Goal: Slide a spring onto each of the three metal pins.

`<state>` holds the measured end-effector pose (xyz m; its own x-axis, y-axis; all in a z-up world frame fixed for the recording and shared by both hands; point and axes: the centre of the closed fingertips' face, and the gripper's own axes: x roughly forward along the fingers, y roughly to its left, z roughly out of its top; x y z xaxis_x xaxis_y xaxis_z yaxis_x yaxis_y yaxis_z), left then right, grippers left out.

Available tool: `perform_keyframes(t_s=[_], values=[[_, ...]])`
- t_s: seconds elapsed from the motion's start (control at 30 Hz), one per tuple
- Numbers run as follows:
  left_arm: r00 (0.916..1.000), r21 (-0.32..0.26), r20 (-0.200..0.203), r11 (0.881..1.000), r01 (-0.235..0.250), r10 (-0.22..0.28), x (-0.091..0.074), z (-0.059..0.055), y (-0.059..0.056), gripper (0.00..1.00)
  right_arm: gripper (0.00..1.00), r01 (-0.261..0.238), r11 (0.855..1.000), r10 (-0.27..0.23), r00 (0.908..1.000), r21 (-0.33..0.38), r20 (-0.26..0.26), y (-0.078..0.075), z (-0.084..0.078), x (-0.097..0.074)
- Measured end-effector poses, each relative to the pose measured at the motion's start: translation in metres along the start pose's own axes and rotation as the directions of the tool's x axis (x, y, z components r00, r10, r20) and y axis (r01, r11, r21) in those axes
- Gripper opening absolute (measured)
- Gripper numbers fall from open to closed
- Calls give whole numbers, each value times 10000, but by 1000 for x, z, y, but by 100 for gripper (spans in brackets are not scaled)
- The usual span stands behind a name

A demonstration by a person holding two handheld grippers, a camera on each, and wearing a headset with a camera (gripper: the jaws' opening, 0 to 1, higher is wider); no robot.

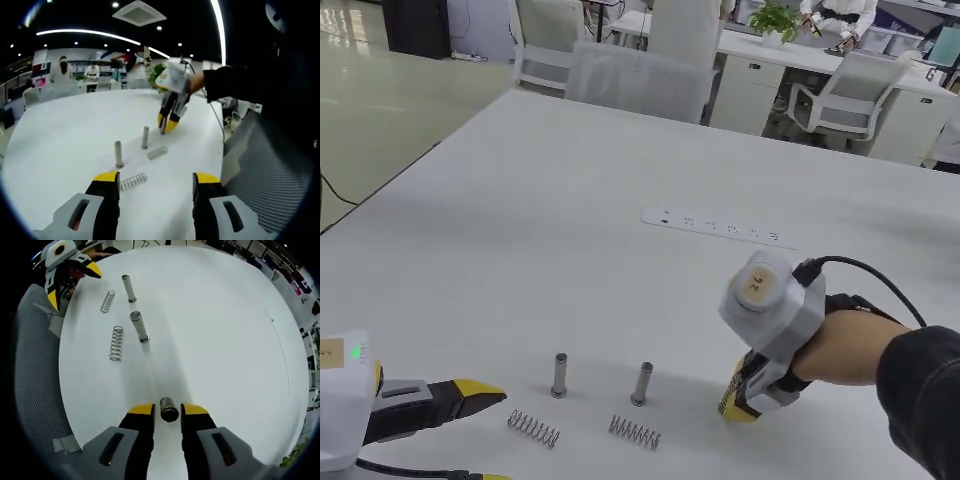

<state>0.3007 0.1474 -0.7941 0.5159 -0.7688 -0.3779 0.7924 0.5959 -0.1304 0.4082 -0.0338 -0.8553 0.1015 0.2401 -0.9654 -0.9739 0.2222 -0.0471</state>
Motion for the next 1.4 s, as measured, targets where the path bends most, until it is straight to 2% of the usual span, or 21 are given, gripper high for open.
perform_keyframes(t_s=[0.3,0.67,1.4], values=[[10000,15,-17,10000,59,-59,1,0,-1,53,23,188,9998,-188,9998,94,89,-1,0,-8],[9999,44,-74,9999,117,-116,2,-1,-2,53,25,642,9979,-633,9955,-99,711,0,17,-31],[9998,189,-159,9997,147,-144,2,1,-4,52,26,451,9972,-355,9875,-591,1537,29,51,-55]])
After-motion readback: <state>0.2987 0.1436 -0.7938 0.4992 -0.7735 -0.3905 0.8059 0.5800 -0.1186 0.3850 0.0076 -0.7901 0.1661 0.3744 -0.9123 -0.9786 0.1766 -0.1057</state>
